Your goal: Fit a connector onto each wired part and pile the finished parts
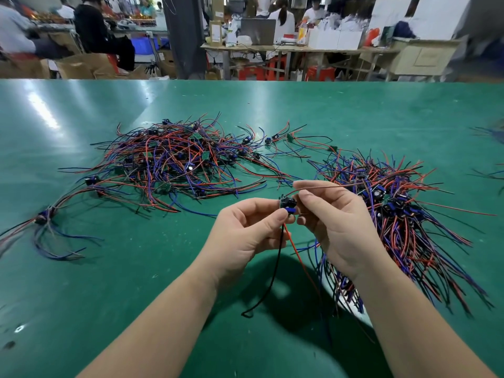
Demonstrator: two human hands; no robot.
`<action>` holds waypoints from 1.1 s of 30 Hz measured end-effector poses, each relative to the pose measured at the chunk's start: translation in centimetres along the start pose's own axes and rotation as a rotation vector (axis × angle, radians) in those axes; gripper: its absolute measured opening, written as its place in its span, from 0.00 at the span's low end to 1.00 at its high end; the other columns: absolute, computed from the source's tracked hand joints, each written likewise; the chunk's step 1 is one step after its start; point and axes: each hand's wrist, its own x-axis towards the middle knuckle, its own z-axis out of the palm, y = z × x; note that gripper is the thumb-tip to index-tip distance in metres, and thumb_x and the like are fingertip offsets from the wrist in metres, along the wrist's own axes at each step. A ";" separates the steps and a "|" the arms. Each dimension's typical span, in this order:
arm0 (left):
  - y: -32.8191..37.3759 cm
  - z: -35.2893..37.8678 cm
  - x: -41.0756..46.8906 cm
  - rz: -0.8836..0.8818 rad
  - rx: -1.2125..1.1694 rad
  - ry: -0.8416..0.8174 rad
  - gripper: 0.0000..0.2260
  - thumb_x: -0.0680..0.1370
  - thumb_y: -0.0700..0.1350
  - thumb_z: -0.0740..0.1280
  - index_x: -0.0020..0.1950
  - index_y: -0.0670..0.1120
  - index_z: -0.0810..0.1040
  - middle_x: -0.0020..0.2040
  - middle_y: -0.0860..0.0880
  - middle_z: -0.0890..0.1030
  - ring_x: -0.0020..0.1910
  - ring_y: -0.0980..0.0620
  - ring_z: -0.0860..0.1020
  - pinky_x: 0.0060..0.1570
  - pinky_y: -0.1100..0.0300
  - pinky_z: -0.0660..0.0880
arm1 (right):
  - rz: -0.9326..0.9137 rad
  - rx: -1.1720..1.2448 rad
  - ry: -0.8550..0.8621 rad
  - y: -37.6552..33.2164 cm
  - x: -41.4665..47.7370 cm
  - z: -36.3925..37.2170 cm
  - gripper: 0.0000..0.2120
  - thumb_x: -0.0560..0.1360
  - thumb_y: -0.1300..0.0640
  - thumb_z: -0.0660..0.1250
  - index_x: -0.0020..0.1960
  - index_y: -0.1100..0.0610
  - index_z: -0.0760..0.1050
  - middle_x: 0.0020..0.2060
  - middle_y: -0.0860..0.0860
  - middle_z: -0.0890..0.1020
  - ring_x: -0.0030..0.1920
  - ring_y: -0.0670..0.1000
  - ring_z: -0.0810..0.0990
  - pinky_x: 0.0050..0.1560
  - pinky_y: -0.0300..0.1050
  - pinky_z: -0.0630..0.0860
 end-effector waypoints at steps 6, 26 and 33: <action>-0.1 -0.2 0.0 0.032 -0.037 -0.040 0.10 0.67 0.40 0.71 0.47 0.43 0.83 0.43 0.44 0.85 0.34 0.52 0.82 0.36 0.63 0.78 | -0.044 0.097 -0.015 -0.3 -0.1 -0.3 0.12 0.76 0.71 0.60 0.47 0.60 0.79 0.35 0.53 0.83 0.34 0.47 0.80 0.33 0.35 0.74; 0.3 -0.3 -0.3 0.042 0.197 -0.094 0.14 0.71 0.33 0.70 0.49 0.46 0.69 0.36 0.46 0.84 0.33 0.48 0.80 0.33 0.63 0.76 | 0.127 0.122 -0.164 -0.1 -0.2 -0.2 0.10 0.60 0.56 0.73 0.41 0.56 0.84 0.35 0.52 0.79 0.34 0.48 0.73 0.31 0.36 0.69; 0.3 -0.5 -0.7 0.018 0.186 -0.216 0.18 0.71 0.25 0.67 0.48 0.44 0.65 0.34 0.46 0.84 0.33 0.53 0.82 0.36 0.64 0.77 | 0.334 0.046 -0.239 -0.6 -0.2 -1.0 0.12 0.62 0.60 0.71 0.44 0.64 0.81 0.33 0.54 0.80 0.31 0.49 0.78 0.34 0.40 0.77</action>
